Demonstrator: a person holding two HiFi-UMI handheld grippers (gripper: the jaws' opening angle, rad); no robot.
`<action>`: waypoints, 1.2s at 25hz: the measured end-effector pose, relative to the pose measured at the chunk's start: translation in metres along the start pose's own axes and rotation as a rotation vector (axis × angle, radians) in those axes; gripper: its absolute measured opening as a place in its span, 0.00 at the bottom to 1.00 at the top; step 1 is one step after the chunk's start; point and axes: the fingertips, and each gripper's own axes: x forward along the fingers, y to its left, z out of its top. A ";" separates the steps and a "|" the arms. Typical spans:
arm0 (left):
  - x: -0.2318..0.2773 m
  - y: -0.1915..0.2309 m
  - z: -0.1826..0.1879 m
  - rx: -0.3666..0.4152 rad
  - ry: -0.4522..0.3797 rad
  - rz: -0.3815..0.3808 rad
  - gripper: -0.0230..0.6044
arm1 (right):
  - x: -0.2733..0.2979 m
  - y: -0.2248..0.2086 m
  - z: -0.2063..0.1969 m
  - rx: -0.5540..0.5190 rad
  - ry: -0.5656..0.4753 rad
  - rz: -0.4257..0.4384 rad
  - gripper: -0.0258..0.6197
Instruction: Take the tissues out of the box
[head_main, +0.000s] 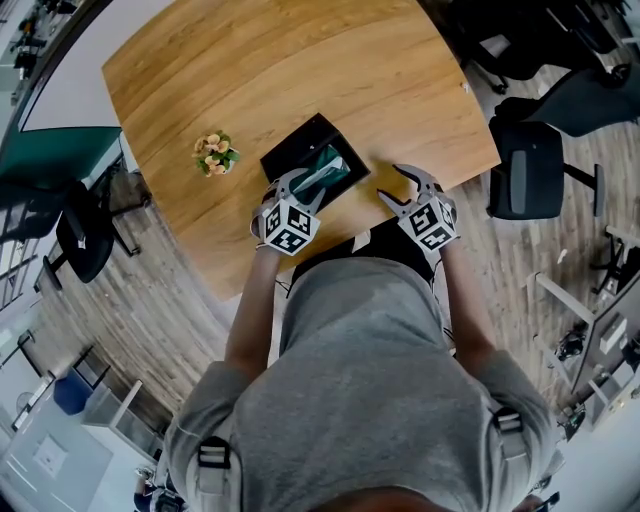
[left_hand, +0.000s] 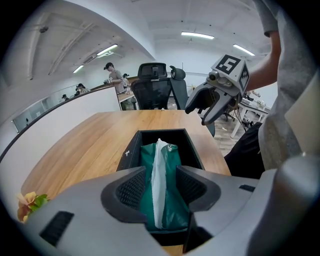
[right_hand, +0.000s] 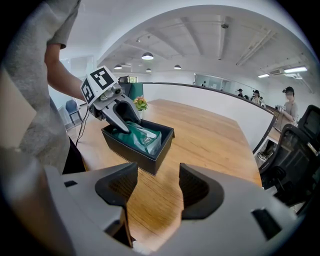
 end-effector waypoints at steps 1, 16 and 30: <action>0.001 0.000 0.000 0.004 0.008 0.002 0.36 | 0.000 -0.001 0.000 0.001 0.003 0.003 0.45; 0.013 -0.003 0.015 -0.006 0.061 -0.008 0.33 | -0.001 -0.009 -0.004 0.004 0.009 0.014 0.45; 0.027 -0.001 0.001 0.003 0.165 -0.005 0.20 | -0.003 -0.014 -0.015 0.015 0.024 0.016 0.45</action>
